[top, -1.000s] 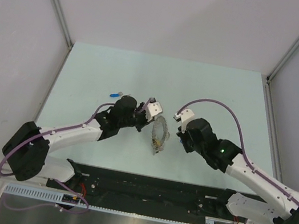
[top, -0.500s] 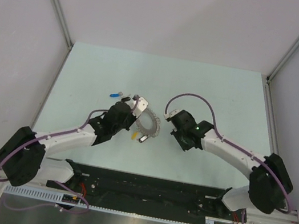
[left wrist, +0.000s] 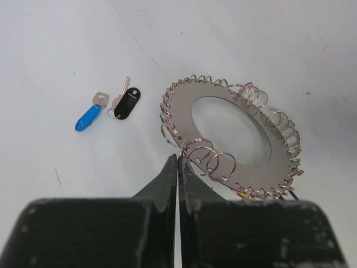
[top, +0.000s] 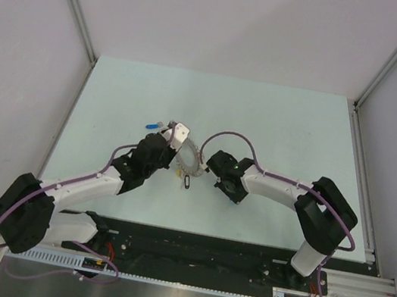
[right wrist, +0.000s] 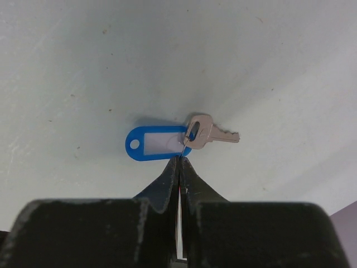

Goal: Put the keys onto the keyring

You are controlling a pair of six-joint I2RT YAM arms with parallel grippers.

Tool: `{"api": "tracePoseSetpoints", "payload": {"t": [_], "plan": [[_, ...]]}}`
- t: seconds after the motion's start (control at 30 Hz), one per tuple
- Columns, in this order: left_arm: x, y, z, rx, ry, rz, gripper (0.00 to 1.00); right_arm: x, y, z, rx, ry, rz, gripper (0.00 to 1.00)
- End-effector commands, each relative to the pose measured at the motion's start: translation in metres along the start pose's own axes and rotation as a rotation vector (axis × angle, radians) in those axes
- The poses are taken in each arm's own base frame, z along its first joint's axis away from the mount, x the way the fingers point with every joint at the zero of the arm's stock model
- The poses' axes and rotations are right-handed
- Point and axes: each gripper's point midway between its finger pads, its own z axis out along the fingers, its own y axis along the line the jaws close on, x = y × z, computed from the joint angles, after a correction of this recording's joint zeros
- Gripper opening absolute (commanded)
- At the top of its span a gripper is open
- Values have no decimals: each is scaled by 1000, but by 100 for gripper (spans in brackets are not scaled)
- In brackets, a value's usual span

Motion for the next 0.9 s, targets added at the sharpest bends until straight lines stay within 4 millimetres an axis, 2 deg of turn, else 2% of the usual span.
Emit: {"api": "tracePoseSetpoints", "payload": {"t": [0.0, 0.3, 0.4, 0.5, 0.57, 0.6, 0.7, 0.8, 0.87], "plan": [[-21, 12, -4, -44, -88, -52, 0, -26, -9, -6, 44, -63, -22, 0], [-22, 10, -6, -31, -99, -55, 0, -39, -5, -3, 27, -105, -41, 0], [-23, 10, -6, -29, -101, -51, 0, -33, -7, -6, 28, -77, -45, 0], [-25, 10, -7, -31, -108, -53, 0, -16, -6, -18, 14, -31, -39, 0], [-25, 10, -7, -29, -113, -57, 0, -13, -7, -29, 5, -38, -19, 0], [-26, 10, -7, -29, -117, -60, 0, -14, -12, -42, 10, -72, 9, 0], [-26, 11, -9, -28, -123, -64, 0, -3, -25, -64, 42, -87, 32, 0], [-28, 10, -9, -25, -128, -66, 0, 11, -33, -71, 65, -47, 28, 0], [-28, 11, -10, -27, -131, -67, 0, 15, -32, -67, 66, -21, 16, 0]]}}
